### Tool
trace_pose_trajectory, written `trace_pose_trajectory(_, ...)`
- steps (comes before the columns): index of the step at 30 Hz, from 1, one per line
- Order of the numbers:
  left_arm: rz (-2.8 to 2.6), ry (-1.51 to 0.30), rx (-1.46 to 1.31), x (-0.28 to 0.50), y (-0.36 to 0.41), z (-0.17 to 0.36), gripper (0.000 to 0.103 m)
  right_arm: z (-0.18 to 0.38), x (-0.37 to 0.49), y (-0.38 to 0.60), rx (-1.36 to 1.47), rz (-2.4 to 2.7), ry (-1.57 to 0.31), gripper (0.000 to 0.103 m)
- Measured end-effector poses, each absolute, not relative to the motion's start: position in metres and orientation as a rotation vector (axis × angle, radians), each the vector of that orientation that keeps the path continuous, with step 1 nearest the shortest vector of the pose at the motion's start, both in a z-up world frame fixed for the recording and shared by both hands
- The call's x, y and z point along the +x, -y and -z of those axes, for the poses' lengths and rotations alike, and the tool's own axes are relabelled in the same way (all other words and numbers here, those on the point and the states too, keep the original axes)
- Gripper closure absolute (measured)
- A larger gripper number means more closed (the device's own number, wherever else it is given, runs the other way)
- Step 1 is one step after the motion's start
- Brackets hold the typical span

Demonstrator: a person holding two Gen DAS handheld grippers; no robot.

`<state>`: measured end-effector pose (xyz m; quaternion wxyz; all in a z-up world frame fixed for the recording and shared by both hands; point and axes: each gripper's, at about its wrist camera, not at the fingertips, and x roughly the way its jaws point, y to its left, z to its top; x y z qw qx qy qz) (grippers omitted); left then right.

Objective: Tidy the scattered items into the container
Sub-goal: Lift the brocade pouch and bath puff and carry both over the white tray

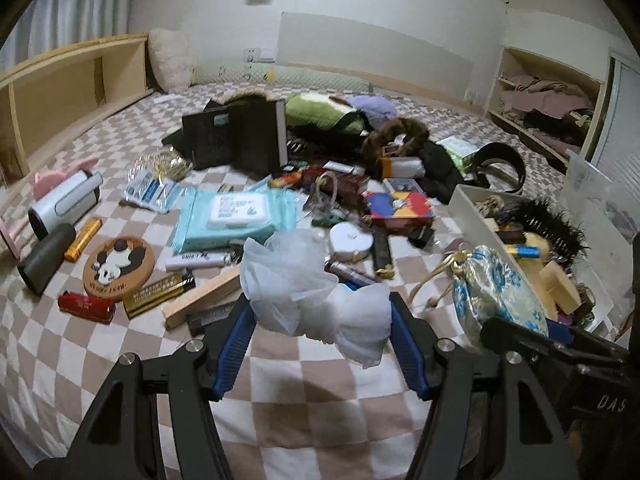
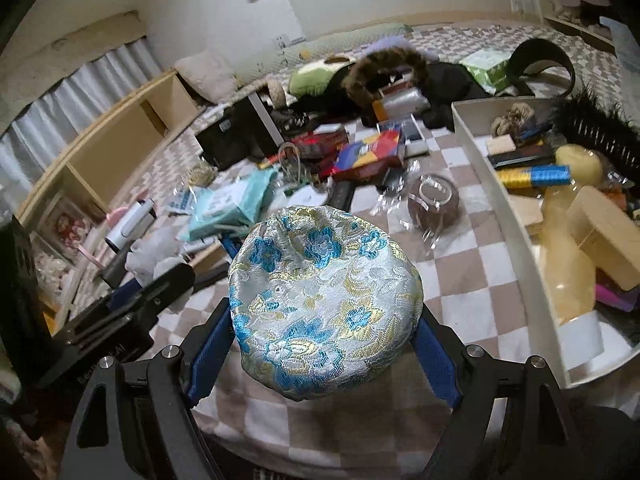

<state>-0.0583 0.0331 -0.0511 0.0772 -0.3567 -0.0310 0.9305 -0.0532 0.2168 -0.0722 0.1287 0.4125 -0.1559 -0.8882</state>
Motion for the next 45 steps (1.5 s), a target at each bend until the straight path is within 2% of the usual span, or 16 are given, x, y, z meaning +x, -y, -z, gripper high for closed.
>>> trace_pose_trajectory(16,-2.767,0.047,-0.826,-0.068,-0.082,-0.026,0.038,-0.008,-0.055,-0.287,0.949,2.745,0.507,0.019)
trace_pose_trajectory(27,-2.659,0.029,-0.729,-0.088,-0.141,-0.054,0.038,-0.049,-0.047,-0.362,0.836,2.930,0.533,0.019)
trace_pose_trajectory(36,-2.546,-0.016,-0.718,-0.120,-0.207,-0.059,0.038,-0.051,-0.036,-0.425,0.835,3.044,0.580,0.019)
trace_pose_trajectory(45,-2.467,-0.096,-0.810,-0.164,-0.275,-0.032,0.038,-0.024,-0.035,-0.468,0.914,3.084,0.610,0.019)
